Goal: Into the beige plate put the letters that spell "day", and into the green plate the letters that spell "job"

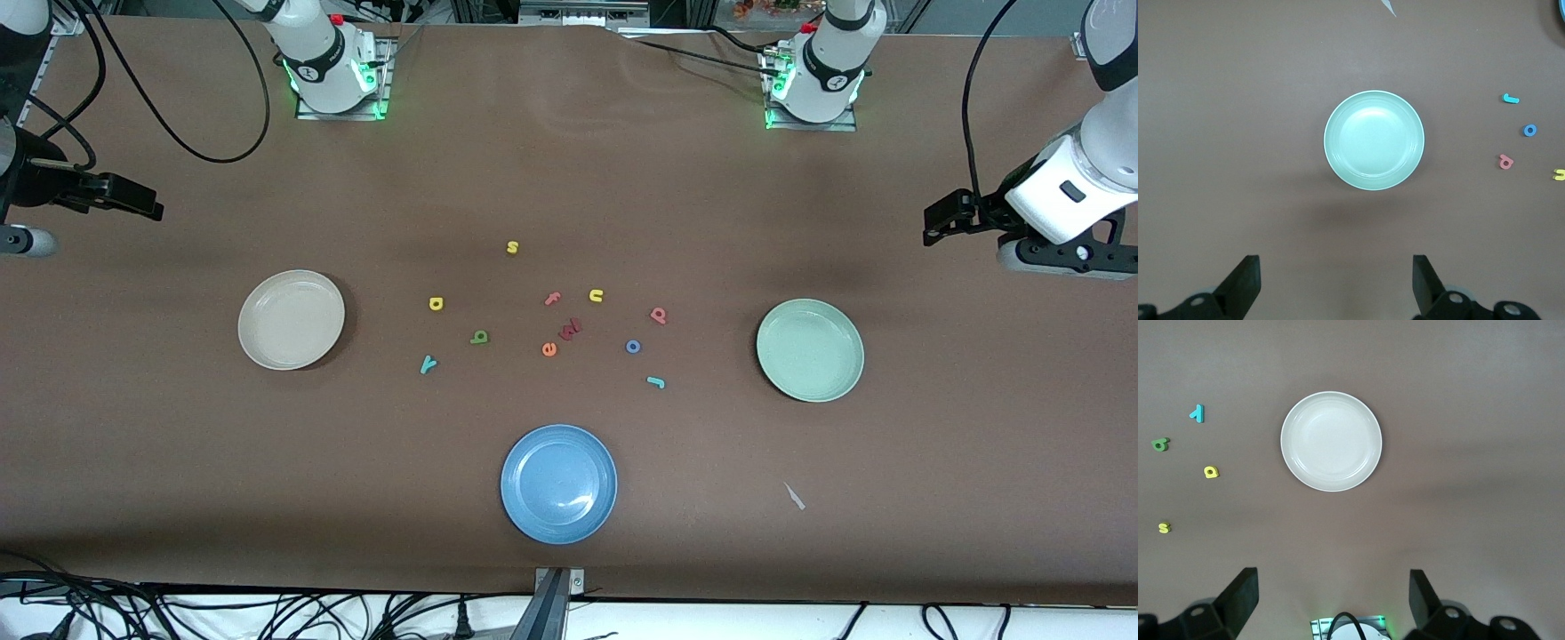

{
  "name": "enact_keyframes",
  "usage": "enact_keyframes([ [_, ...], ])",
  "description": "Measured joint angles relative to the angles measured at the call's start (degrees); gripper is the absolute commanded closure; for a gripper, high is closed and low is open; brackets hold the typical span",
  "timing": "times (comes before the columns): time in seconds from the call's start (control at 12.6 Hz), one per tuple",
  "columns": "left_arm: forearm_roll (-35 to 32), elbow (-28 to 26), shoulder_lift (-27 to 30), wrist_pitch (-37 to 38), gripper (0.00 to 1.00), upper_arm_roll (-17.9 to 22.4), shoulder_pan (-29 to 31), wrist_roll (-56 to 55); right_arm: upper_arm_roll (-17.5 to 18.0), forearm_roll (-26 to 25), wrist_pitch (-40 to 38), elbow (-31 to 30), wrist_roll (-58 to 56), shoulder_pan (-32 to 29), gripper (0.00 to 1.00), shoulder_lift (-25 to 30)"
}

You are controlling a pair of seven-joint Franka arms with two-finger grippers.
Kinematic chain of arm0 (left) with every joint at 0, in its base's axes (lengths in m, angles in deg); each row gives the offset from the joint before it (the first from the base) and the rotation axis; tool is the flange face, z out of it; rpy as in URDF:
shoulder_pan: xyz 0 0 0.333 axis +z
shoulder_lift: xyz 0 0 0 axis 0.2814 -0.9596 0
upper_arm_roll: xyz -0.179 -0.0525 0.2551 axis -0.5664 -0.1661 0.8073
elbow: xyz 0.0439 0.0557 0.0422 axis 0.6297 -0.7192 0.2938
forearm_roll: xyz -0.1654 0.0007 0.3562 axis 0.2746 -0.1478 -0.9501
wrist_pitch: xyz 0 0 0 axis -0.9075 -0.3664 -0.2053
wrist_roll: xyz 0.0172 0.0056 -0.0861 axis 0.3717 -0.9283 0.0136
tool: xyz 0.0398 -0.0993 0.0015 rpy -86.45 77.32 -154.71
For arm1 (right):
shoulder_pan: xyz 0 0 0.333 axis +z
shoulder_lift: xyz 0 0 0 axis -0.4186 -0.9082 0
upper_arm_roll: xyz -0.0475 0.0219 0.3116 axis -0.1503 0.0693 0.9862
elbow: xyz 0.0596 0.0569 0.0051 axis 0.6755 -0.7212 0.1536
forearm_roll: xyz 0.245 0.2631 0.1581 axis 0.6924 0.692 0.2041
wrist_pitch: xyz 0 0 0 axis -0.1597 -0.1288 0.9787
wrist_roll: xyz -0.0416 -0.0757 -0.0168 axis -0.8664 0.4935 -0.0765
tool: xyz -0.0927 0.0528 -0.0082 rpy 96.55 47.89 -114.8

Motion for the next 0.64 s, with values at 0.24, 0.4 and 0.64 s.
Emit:
enact_keyframes([
  [0.24,0.00,0.00,0.00,0.00,0.00,0.00,0.01,0.00,0.05,0.01,-0.02,0.00,0.00,0.01,0.00,0.00],
  [0.4,0.00,0.00,0.00,0.00,0.00,0.00,0.01,0.00,0.23,0.04,-0.02,0.00,0.00,0.07,0.00,0.00],
  [0.64,0.00,0.00,0.00,0.00,0.00,0.00,0.01,0.00,1.12,0.05,-0.02,0.00,0.00,0.43,0.00,0.00],
])
